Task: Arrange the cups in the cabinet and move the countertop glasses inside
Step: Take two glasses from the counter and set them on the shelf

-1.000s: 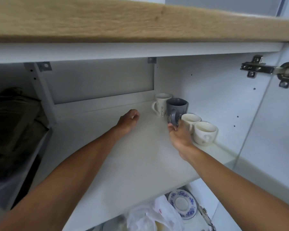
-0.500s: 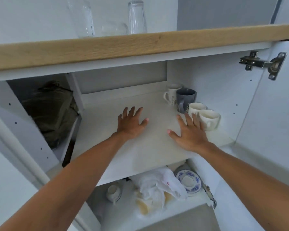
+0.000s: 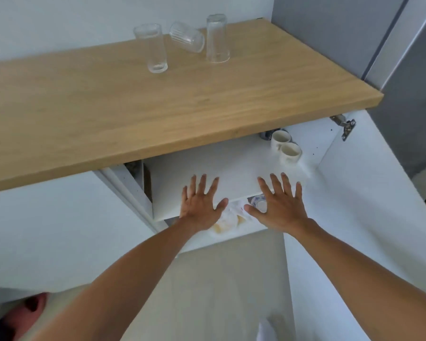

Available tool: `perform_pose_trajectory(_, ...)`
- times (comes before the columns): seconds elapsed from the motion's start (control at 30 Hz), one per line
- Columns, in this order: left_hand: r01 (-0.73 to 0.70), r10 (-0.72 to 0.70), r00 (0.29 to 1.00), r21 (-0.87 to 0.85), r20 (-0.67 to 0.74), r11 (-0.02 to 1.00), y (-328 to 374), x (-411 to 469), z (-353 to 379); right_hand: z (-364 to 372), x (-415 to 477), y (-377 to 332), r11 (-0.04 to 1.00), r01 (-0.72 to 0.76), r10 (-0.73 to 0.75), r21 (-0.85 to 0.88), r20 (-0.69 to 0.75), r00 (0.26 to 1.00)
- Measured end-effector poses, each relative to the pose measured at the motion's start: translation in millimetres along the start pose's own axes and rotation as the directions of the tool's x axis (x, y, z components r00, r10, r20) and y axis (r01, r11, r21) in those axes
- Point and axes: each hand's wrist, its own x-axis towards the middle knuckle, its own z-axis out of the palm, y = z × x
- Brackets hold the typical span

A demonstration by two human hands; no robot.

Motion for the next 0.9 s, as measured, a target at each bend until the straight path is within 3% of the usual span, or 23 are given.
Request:
perform_pose_trajectory(0.13, 0.006, -0.006, 0.998, -0.007, 0.057, 1.000, 12, -80, -41, -47, -69, -9, 1.000, 0.021, -0.022, 0.010, 0.045, 0.999)
perform_pose_trajectory(0.47, 0.100, -0.103, 0.994, -0.066, -0.040, 0.993, 48, -177, -167, -185, -142, 7, 0.996, 0.086, -0.086, 0.015, -0.011, 0.996)
perform_pose_trajectory(0.7, 0.112, -0.126, 0.982, -0.103, -0.138, 0.988, 42, -162, -240, -258, -116, 4, 0.991, 0.133, -0.132, 0.004, -0.112, 0.985)
perform_pose_trajectory(0.9, 0.117, -0.138, 0.970, -0.112, -0.199, 0.987, 5, -90, -287, -295, -45, -29, 0.993, 0.118, -0.116, 0.006, -0.161, 0.980)
